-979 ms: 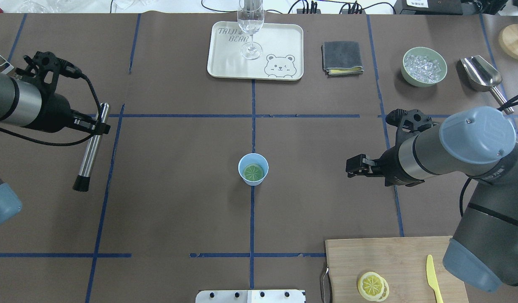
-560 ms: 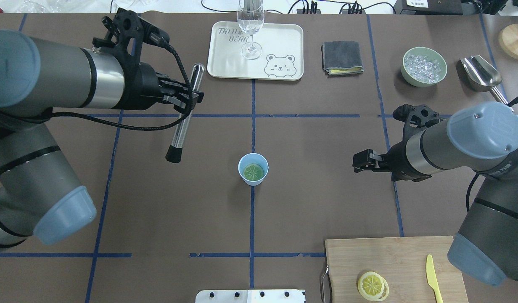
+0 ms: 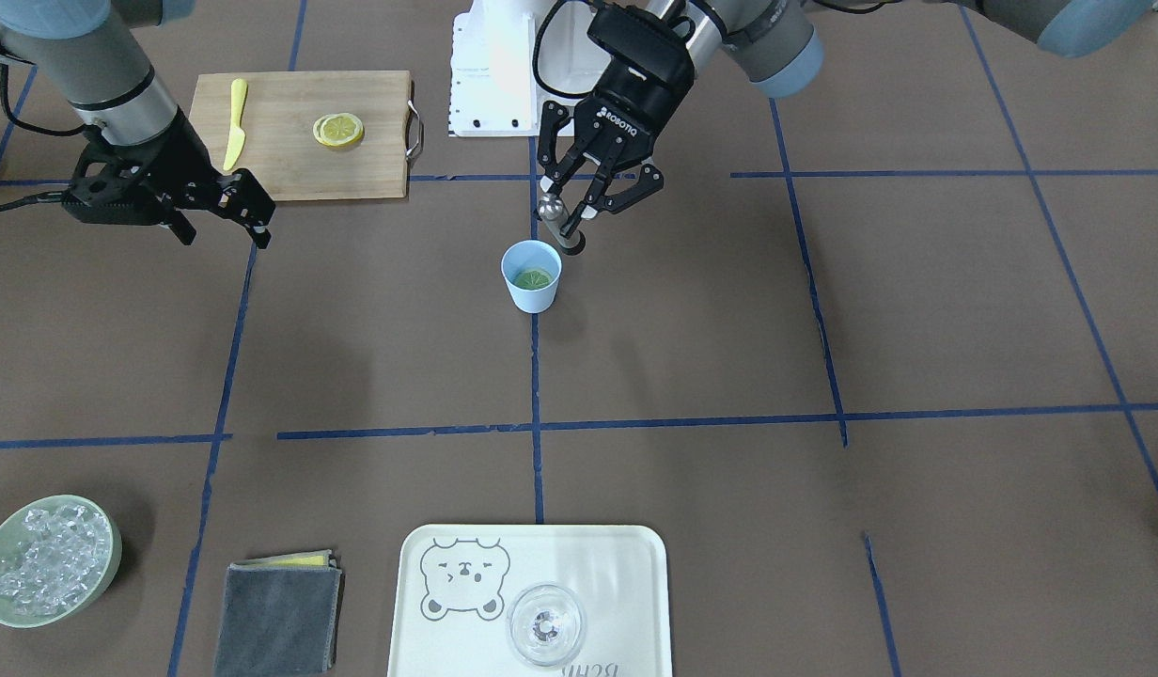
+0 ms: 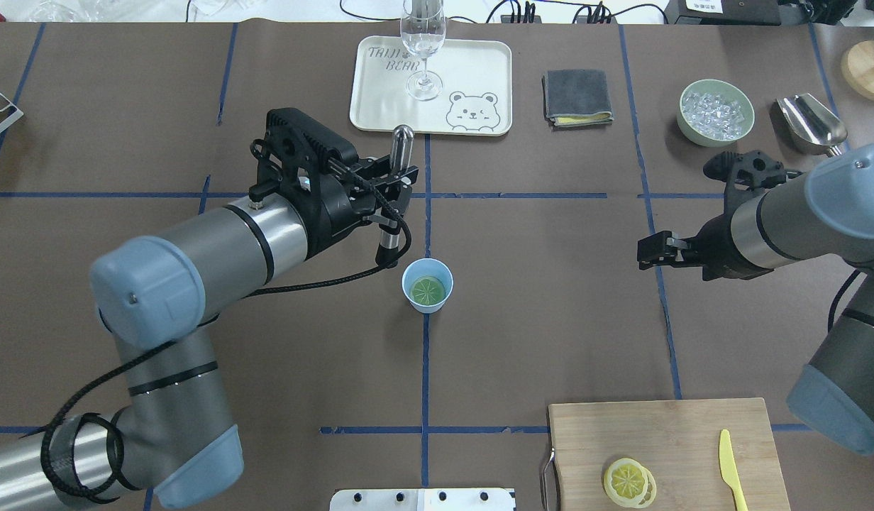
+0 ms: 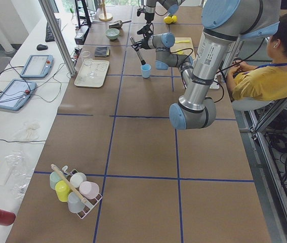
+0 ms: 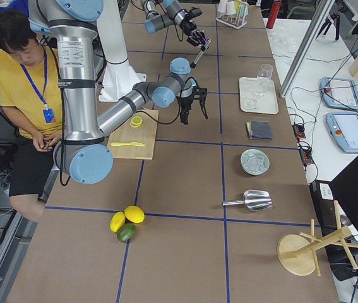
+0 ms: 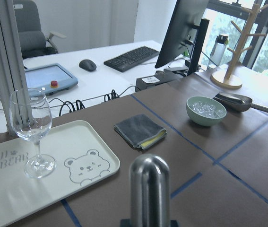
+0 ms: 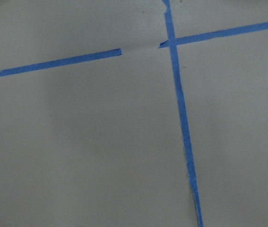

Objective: Squeeze lemon into cup
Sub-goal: 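Carry the muddler with the left gripper over the blue cup, then lower the muddler into the cup to press the lemon slice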

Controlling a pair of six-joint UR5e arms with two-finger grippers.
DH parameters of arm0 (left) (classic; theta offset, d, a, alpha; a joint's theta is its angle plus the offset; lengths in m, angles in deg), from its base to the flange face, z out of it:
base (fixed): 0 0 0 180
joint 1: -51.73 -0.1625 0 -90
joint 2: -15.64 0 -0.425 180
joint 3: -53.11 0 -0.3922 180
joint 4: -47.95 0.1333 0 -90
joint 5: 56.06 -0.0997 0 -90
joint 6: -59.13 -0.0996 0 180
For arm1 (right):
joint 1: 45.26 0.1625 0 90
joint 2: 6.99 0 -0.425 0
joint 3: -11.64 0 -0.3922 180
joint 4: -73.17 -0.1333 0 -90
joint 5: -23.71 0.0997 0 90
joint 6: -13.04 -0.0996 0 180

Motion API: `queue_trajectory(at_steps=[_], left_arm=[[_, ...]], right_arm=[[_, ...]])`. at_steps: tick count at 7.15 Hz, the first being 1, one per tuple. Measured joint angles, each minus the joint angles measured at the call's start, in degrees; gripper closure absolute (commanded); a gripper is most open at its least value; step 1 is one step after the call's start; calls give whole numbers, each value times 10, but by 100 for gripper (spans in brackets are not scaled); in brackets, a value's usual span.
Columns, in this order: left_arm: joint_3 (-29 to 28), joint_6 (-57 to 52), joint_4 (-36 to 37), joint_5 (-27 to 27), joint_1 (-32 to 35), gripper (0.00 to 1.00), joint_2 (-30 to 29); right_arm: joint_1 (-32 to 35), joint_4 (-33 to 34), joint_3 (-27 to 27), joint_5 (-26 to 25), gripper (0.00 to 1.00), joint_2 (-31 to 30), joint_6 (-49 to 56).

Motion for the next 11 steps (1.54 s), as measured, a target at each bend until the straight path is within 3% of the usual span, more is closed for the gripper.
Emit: queue_trajectory(at_steps=[4,6,11], left_arm=[[-48,-24,-51,-79,-56,100,-17],[-87,-34,-103,-84,-66,100,-22],[-145,-34,-119,-85,-83,100,-39]], right_arm=[[105,0,-14,88,0,-24,123],[113,0,-25,96,0,-30,142],[114,0,-29,97,0,-42,146]])
